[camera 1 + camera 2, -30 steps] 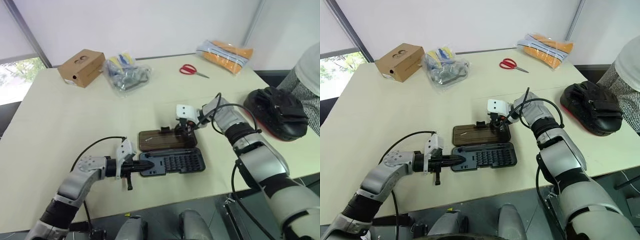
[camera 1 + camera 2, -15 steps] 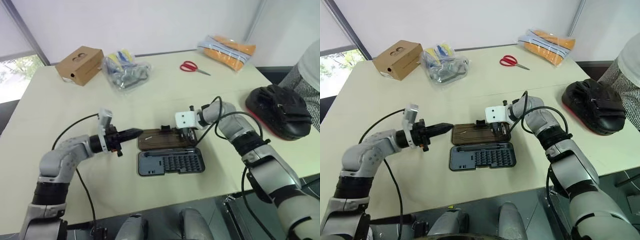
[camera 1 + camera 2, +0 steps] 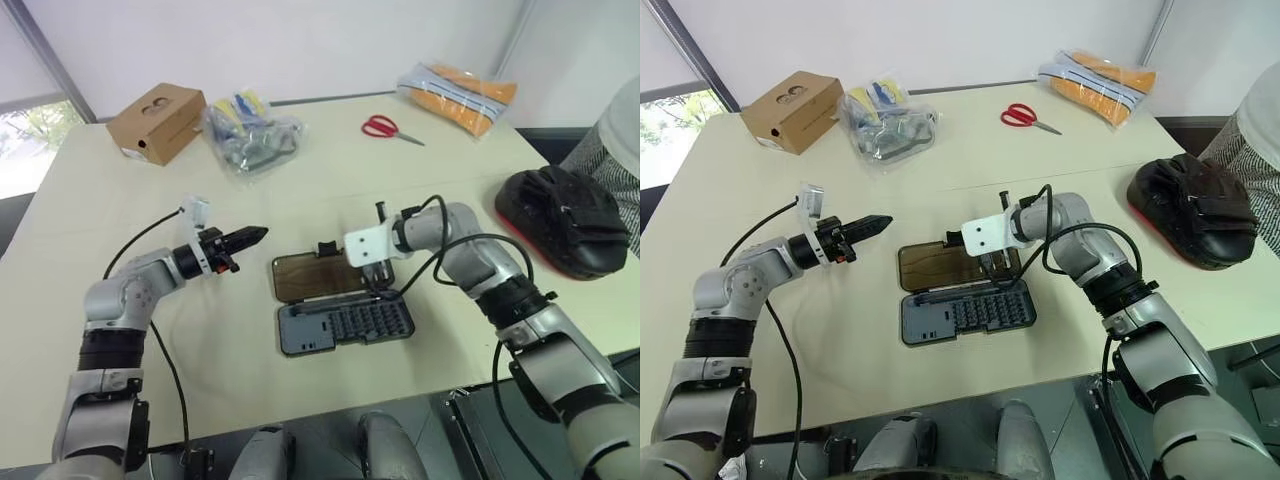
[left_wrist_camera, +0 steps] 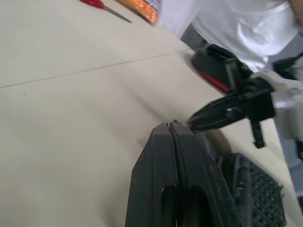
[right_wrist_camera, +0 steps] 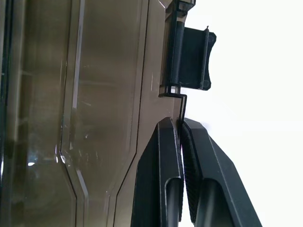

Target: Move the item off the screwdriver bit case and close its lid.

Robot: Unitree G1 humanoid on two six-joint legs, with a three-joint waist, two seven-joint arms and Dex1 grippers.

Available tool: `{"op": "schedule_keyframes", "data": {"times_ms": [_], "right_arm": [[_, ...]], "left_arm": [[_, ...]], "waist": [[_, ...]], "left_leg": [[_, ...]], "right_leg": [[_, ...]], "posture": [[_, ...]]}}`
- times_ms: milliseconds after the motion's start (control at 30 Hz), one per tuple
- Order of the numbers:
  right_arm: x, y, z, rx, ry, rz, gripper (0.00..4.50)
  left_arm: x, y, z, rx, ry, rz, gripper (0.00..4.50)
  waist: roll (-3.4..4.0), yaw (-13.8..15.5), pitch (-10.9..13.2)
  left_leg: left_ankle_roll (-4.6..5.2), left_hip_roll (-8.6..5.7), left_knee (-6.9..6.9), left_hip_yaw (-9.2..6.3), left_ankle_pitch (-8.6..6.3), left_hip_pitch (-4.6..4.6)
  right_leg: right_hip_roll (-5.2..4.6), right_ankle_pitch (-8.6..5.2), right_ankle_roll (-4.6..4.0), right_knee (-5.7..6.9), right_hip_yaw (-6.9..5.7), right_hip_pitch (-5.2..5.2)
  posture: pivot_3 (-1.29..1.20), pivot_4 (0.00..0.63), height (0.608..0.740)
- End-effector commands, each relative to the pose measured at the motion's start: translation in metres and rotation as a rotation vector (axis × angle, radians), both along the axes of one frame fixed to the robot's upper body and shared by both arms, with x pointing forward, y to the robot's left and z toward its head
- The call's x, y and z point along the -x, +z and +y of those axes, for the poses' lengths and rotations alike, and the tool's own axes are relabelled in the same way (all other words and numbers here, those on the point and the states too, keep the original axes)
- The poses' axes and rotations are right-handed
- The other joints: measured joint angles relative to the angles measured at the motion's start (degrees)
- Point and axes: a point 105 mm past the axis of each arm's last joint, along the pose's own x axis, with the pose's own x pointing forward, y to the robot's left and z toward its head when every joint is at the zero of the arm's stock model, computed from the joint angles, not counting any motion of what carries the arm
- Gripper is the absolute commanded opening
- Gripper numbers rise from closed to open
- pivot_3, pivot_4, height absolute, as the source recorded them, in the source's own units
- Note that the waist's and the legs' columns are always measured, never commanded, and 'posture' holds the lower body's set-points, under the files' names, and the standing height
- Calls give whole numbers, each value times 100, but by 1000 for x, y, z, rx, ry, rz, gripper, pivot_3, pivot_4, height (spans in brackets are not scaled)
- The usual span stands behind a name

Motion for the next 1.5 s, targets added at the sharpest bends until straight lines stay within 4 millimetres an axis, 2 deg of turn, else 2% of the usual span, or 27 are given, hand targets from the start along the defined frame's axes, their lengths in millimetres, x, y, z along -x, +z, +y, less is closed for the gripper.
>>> {"op": "schedule_keyframes", "data": {"times_ms": [33, 300, 433, 567, 733, 967, 1067, 1133, 1267, 1300, 1400, 1467, 1500], "right_arm": [[0, 15, 1, -4, -3, -73, 28], [7, 29, 2, -40, -24, -96, 28], [9, 35, 0, -52, -41, -100, 28], [13, 36, -2, -51, -47, -106, 28], [16, 38, 0, -60, -51, -108, 28], [19, 38, 2, -73, -53, -110, 28], [20, 39, 1, -82, -62, -110, 928], [20, 40, 1, -88, -69, -109, 1878], [20, 43, -2, -97, -87, -115, 4123], [21, 46, -3, -107, -96, -116, 4464], [23, 59, -7, -133, -119, -119, 4464], [29, 76, -10, -194, -147, -102, 4464], [31, 90, -12, -252, -166, -96, 4464]], "left_arm": [[-9, 9, 4, -26, 31, -61, 0], [-20, -16, -10, -121, 29, -66, 0], [-12, -37, -22, -213, -57, -61, 0], [-4, -52, -29, -294, -158, -47, 0], [-3, -55, -30, -315, -190, -55, 0], [-5, -49, -33, -262, -192, -71, 0], [-3, -44, -38, -212, -214, -72, 0], [-1, -41, -41, -180, -229, -72, 0], [2, -38, -46, -147, -260, -66, 0], [2, -39, -47, -153, -264, -66, 0], [3, -40, -47, -159, -272, -64, 0], [5, -40, -46, -168, -287, -65, 0], [6, -41, -46, -173, -296, -66, 0]], "waist": [[-1, 4, 3], [-2, 12, 3], [-2, 7, 3], [-2, 9, 4], [-2, 6, 4], [-2, 8, 4], [-2, 7, 4], [-2, 11, 4], [-2, 10, 4], [-2, 12, 4], [-2, 19, 4], [-2, 23, 4], [-2, 23, 4]], "left_leg": [[0, 0, 2, 0, 0, -5], [-1, -2, 11, -1, 1, -30], [-1, -3, 28, -1, 1, -74], [-1, -4, 30, 0, 1, -75], [-1, -5, 30, 2, 1, -74], [-1, -5, 36, 1, 1, -75], [-1, -5, 40, 1, 1, -77], [-1, -5, 45, 0, 1, -79], [0, -6, 57, -1, 1, -84], [0, -6, 59, -1, 1, -83], [0, -6, 62, -2, 1, -84], [0, -6, 63, -3, 0, -85], [0, -7, 64, -3, 0, -86]], "right_leg": [[0, 0, 0, 0, 0, -4], [0, 0, 0, 1, -3, -20], [0, 1, 0, 17, -4, -64], [0, 1, 0, 19, -4, -64], [0, 1, 0, 19, -4, -64], [0, 1, 0, 22, -4, -63], [0, 1, 0, 23, -4, -63], [0, 1, 0, 24, -5, -63], [0, 2, 1, 27, -5, -62], [0, 2, 1, 28, -6, -62], [0, 2, 1, 29, -6, -61], [-1, 2, 1, 29, -6, -61], [-1, 2, 1, 29, -6, -61]], "posture": [[0, 150, 740], [0, 150, 740], [0, 150, 740], [0, 150, 740], [0, 150, 740], [0, 150, 740], [0, 150, 740], [0, 150, 740], [0, 150, 740], [0, 150, 740], [0, 150, 740], [0, 150, 740], [0, 150, 740]]}}
